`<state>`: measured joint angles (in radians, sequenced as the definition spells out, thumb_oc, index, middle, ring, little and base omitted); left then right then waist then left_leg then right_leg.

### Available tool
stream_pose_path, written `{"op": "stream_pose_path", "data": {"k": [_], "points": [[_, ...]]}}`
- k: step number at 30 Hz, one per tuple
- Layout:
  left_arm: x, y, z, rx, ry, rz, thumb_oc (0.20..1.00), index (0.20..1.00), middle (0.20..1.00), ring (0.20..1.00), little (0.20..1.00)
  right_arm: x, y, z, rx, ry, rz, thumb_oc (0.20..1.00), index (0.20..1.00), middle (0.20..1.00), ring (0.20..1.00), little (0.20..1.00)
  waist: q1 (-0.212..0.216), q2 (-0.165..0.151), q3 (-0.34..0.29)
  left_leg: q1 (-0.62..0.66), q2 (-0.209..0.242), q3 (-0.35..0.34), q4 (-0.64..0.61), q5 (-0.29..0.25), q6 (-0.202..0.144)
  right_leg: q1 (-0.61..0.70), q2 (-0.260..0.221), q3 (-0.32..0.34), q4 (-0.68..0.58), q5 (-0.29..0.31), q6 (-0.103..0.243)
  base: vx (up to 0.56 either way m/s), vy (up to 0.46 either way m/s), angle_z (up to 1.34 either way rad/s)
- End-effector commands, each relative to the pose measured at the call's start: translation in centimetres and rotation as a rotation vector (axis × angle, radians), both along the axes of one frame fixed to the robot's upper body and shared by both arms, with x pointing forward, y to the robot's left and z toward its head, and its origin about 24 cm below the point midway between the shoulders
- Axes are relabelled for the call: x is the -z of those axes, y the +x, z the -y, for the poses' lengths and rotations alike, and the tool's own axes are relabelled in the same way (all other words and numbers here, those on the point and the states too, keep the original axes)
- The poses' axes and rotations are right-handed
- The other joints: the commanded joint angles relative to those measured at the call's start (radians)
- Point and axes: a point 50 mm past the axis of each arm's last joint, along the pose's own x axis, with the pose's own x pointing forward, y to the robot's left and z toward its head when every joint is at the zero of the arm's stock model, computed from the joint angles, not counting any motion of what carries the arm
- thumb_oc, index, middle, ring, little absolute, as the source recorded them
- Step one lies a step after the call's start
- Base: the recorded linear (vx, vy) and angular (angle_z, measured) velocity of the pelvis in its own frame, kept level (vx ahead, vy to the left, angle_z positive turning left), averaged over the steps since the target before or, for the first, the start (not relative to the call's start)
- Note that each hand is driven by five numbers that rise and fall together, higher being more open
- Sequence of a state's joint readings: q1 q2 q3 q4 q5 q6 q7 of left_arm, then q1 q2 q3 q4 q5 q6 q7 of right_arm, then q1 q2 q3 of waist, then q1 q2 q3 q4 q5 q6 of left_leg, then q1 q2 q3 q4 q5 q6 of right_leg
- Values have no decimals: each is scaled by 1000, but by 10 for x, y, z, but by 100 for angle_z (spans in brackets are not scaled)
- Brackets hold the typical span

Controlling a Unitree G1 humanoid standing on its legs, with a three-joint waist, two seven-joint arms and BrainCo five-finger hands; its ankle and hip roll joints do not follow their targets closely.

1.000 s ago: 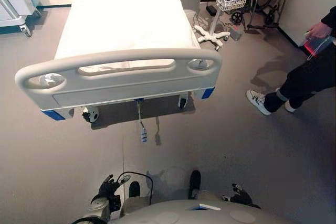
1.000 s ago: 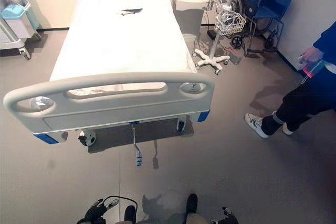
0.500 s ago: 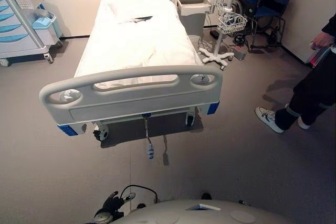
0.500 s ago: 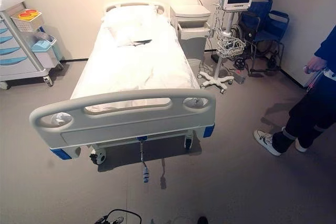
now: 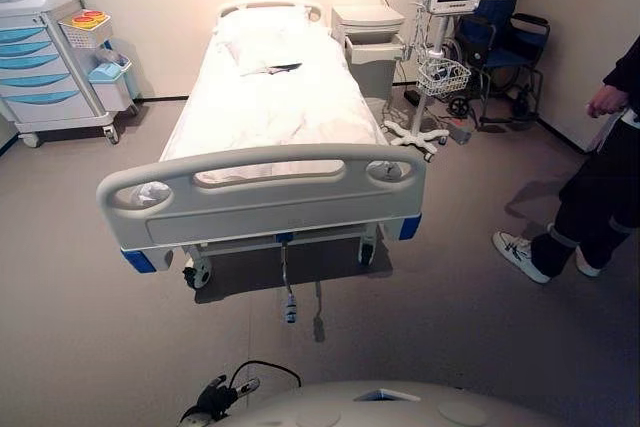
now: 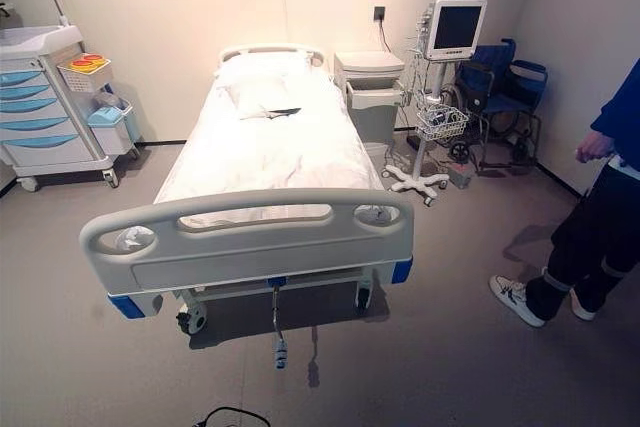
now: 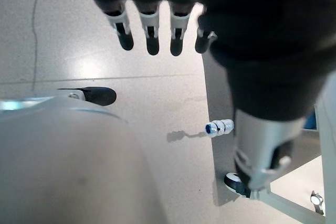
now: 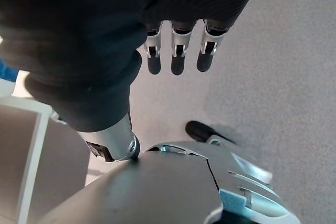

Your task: Raise the hospital bed

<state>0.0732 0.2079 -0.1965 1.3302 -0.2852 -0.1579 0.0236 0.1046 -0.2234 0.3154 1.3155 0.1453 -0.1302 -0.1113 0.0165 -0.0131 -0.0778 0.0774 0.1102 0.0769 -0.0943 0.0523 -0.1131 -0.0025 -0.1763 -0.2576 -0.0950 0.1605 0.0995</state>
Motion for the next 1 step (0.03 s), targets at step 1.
{"op": "stream_pose_path", "data": {"k": [1], "points": [[2, 20, 18, 94, -27, 2, 1000, 1000, 1000, 1000, 1000, 1, 25, -11, -75, 31, 12, 1000, 1000, 1000, 1000, 1000, 26, -8, 56, 31, -105, 2, 7, -35, 91, 93, -4, -18, 43, -39, 54, 0, 0, 0]]}}
